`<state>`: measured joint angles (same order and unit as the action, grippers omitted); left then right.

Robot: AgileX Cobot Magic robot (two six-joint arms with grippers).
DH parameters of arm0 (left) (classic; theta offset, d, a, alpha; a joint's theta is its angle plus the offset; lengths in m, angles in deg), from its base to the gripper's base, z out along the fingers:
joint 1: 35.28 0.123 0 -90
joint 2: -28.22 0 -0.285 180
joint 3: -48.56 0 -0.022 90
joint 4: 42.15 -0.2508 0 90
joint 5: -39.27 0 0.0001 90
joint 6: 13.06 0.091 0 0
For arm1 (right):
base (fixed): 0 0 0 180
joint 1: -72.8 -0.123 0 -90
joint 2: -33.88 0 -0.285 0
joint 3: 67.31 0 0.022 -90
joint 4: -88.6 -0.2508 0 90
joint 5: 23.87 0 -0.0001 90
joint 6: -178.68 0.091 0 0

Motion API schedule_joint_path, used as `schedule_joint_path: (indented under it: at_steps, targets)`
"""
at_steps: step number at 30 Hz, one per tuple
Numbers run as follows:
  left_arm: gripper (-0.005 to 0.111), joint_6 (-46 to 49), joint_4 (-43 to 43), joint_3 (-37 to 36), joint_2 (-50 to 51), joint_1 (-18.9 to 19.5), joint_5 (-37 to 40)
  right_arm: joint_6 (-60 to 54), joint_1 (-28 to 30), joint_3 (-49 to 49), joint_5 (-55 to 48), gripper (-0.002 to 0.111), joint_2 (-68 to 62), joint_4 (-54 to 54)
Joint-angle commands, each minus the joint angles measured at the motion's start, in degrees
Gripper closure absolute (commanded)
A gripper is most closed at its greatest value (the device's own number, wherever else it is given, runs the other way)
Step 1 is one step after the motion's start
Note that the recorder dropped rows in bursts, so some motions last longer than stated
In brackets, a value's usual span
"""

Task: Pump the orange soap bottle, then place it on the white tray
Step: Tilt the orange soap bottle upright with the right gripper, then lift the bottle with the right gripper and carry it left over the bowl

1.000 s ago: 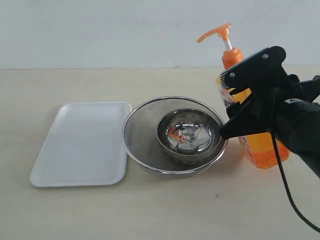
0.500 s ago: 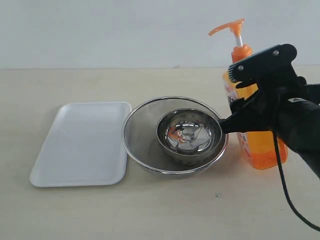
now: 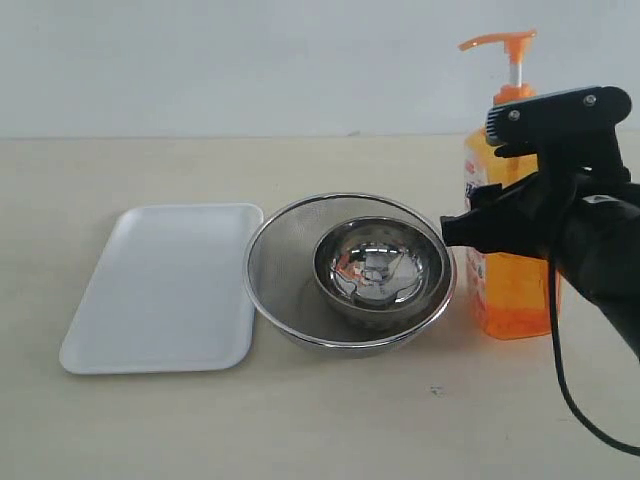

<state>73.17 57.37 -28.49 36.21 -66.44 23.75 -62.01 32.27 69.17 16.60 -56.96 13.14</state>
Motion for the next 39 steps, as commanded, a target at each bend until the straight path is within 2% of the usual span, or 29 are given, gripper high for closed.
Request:
schedule_joint_path:
  at_steps: [1,31,39]
  targets:
    - [0.102,-0.38,0.43,-0.17,-0.2,0.0,0.79,-1.08,0.03,0.96,7.19,0.108,1.2,3.74]
    - [0.102,-0.38,0.43,-0.17,-0.2,0.0,0.77,6.05,0.03,0.96,11.94,0.108,1.43,15.58]
    - [0.102,-0.38,0.43,-0.17,-0.2,0.0,0.77,6.82,0.03,0.96,11.54,0.108,7.33,17.11]
